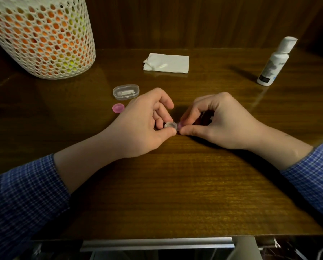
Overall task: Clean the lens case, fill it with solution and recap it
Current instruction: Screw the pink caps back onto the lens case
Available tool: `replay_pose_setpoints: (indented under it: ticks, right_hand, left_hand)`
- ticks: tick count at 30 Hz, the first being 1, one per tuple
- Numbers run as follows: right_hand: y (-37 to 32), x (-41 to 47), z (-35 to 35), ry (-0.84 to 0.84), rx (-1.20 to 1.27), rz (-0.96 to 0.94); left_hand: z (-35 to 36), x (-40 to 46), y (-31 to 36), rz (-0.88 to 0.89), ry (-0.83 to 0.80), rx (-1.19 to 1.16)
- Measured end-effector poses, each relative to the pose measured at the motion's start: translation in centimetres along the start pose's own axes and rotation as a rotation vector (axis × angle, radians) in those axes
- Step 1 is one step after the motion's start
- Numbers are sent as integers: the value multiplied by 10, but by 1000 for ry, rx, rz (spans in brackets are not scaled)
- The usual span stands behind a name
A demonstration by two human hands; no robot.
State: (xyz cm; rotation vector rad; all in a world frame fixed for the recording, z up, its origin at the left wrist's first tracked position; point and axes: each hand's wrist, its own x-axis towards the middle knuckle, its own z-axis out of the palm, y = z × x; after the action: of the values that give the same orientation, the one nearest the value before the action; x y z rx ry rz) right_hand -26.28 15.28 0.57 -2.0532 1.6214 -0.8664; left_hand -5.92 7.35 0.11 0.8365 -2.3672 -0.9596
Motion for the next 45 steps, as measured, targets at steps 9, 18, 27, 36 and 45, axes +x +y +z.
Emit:
replay_pose_setpoints:
  ticks: [9, 18, 27, 36, 45]
  right_hand:
    - [1, 2, -4, -42, -8, -35]
    - [-1, 3, 2, 13, -8, -11]
    - [3, 1, -6, -87, 30, -18]
    - [3, 2, -6, -88, 33, -9]
    - [-4, 0, -1, -34, -67, -17]
  left_hand:
    - [-1, -1, 2, -13, -5, -1]
    - [-2, -1, 4, -15, -4, -1]
    - [-2, -1, 3, -12, -12, -8]
    - [-2, -1, 1, 7, -8, -9]
    - [0, -1, -3, 10, 3, -23]
